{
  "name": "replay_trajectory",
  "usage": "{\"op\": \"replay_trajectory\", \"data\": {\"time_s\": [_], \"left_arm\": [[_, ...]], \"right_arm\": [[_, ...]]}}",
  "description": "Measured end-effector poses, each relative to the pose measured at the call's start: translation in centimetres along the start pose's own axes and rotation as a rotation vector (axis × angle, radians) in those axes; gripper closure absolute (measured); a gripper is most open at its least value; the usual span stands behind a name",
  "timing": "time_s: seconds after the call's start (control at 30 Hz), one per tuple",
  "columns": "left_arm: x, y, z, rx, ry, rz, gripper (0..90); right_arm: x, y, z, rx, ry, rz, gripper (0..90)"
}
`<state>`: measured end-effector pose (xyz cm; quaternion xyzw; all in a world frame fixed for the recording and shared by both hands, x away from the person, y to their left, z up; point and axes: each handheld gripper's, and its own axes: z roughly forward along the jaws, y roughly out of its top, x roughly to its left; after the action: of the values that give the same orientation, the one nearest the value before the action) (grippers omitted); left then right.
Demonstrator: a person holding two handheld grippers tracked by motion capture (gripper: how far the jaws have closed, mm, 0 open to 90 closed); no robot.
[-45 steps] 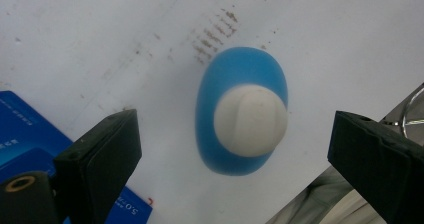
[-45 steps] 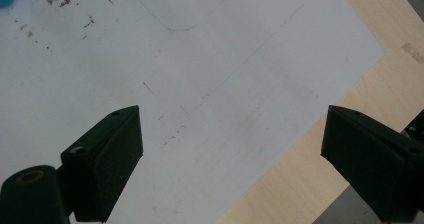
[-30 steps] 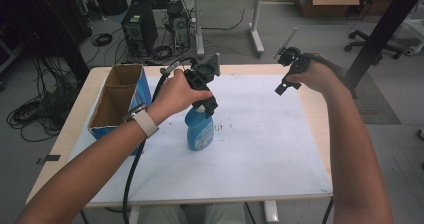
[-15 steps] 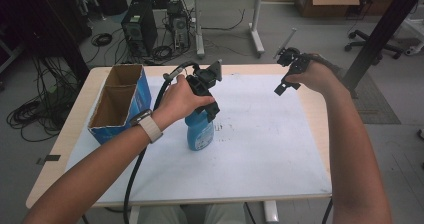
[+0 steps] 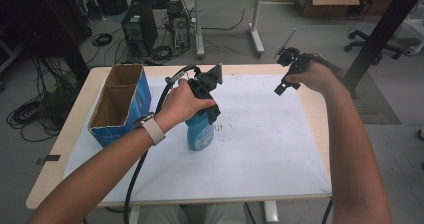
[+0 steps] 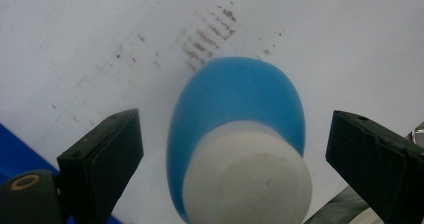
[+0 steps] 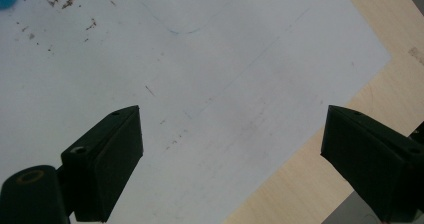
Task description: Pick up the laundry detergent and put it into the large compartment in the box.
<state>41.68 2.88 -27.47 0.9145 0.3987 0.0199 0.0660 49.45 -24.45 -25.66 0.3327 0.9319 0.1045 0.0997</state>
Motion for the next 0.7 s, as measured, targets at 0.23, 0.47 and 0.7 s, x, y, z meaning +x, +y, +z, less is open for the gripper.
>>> {"op": "replay_trajectory", "data": {"time_s": [0.23,0.47,0.7], "left_arm": [[0.05,0.05,0.29,0.012,-0.004,0.008,12.1],[0.1,0.04,0.55,0.016,-0.009,0.007,17.1],[0.2,-0.01,0.63,0.018,-0.011,0.007,20.7]], "right_arm": [[-0.01,0.03,0.03,-0.001,0.001,-0.002,9.9],[-0.05,-0.03,0.0,-0.001,0.0,-0.001,10.0],[-0.04,-0.04,0.04,0.0,-0.001,-0.004,10.0]]}}
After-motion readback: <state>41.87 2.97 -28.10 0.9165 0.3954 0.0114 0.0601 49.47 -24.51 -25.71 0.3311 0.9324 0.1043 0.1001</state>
